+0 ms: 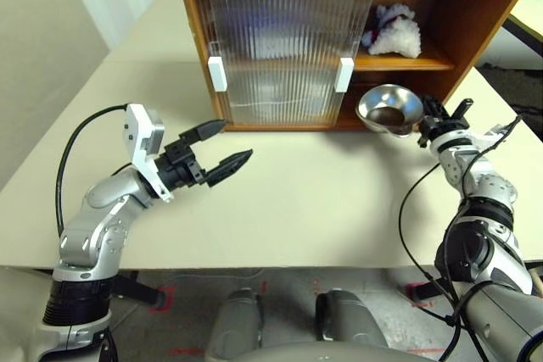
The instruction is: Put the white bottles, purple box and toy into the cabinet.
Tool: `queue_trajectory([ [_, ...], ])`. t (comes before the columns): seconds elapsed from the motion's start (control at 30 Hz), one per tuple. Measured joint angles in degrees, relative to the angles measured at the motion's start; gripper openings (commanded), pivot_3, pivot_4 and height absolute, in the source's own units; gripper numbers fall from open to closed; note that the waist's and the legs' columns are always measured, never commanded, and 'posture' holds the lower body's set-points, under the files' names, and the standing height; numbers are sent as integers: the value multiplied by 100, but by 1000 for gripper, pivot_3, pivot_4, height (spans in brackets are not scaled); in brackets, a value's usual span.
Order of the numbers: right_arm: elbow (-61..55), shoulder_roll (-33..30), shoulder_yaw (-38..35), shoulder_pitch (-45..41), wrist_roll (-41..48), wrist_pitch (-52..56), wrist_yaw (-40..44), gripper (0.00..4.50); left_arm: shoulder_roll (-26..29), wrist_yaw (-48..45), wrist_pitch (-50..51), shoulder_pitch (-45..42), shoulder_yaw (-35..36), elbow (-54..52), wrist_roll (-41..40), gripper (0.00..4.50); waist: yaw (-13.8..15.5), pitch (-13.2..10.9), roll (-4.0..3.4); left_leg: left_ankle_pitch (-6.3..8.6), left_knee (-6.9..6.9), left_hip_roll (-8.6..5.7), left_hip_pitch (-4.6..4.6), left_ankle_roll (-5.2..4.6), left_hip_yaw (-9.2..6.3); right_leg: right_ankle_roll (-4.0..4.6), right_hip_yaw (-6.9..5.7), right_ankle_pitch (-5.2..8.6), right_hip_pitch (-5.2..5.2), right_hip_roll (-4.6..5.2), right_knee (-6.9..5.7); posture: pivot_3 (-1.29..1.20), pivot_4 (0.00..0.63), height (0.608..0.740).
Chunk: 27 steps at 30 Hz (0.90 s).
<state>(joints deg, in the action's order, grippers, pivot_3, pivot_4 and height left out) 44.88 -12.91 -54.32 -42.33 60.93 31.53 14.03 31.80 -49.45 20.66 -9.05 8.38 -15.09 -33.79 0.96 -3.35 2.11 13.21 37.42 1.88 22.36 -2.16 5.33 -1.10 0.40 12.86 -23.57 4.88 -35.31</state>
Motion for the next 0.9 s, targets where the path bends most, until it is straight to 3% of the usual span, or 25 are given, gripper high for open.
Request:
queue_trajectory([
  [0.4, 1523, 187, -37, -940, -107, -2217, 61, 5, -1, 134, 110, -32, 7, -210, -35, 4500, 14, -2, -7, -13, -22, -5, -2, -20, -1, 12, 1, -2, -1, 0, 9, 189, 0, 740],
  [0.77, 2268, 106, -37, -1217, -273, -3278, 128, 5, 17, 144, 127, 79, 65, -252, -76, 4500, 5, -4, -11, -14, -29, -4, -6, -19, -1, 17, 3, -2, -1, -1, 10, 197, 0, 740],
  [0.9, 2342, 111, -26, -1321, -292, -3288, 134, 1243, 35, 144, 127, 80, 66, -259, -86, 4500, 13, -4, -11, -14, -29, -4, -6, -18, -1, 17, 3, -3, -1, 0, 10, 201, 0, 740],
])
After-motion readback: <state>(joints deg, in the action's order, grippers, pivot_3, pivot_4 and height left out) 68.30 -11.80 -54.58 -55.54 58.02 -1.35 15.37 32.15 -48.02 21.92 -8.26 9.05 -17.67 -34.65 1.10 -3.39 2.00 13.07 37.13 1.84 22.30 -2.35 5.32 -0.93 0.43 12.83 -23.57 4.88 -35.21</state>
